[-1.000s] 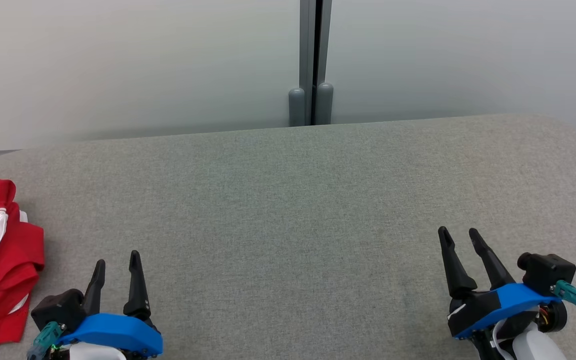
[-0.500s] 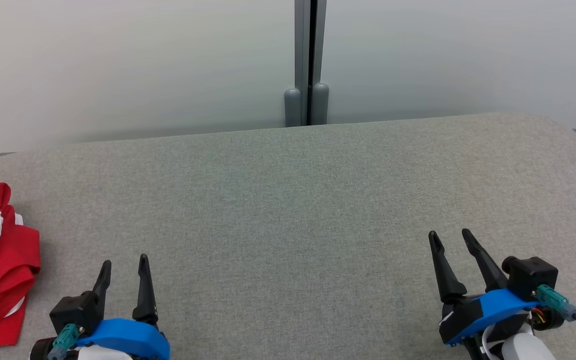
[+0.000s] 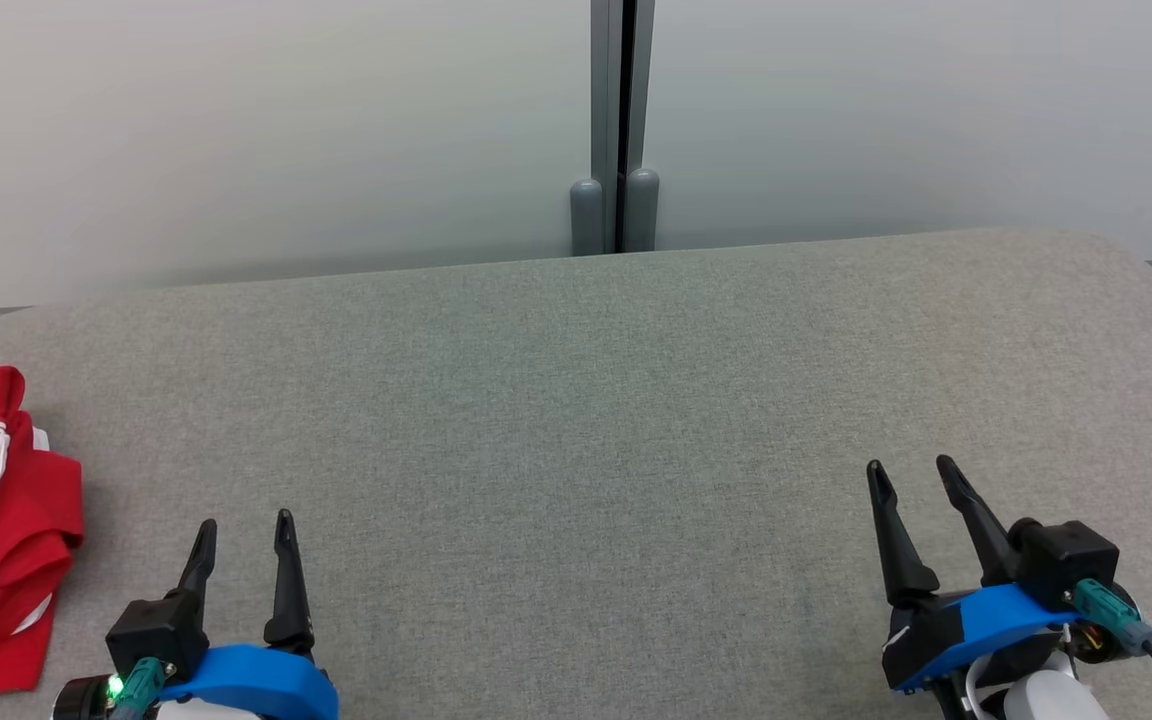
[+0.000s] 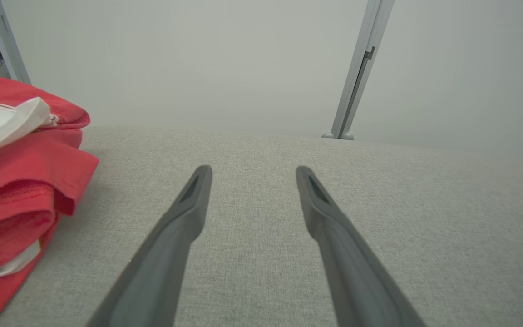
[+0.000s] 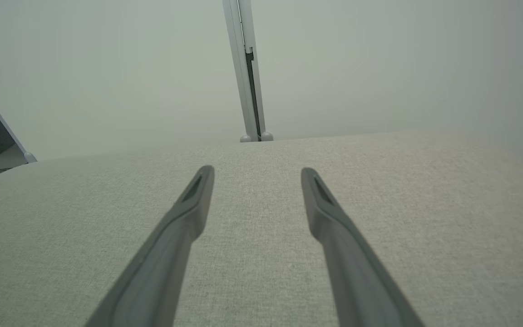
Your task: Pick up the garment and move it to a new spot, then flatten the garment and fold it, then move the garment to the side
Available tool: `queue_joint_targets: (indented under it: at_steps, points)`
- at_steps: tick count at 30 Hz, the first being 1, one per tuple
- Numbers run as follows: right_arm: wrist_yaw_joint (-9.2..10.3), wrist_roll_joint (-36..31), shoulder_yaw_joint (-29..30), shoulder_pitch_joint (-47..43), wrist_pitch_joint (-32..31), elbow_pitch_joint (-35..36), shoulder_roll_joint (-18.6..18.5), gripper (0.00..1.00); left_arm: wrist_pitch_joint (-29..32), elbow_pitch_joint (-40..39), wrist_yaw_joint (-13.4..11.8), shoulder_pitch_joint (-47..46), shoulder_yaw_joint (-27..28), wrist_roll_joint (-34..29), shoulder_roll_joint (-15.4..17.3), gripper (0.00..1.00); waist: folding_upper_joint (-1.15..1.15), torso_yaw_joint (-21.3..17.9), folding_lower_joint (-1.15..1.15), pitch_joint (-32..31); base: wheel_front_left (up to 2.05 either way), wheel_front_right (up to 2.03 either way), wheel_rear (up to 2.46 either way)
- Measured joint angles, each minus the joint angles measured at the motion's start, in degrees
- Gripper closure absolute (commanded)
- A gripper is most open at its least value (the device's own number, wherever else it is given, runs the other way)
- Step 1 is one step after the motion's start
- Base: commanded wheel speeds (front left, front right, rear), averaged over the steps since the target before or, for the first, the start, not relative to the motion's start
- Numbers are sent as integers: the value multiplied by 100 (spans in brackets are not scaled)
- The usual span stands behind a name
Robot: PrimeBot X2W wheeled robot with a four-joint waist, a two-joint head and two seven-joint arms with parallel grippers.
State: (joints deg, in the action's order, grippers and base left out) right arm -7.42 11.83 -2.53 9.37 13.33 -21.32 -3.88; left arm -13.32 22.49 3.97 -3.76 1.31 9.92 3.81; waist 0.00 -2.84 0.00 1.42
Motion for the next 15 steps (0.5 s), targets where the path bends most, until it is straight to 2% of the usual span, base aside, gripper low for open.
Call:
queue_joint_targets:
  at_steps: [15]
  points:
    - [-5,-791,252,-16,154,-115,82,0,-153,34,-76,106,158,-638,-54,0,0,-8,0,-5,0,0,0]
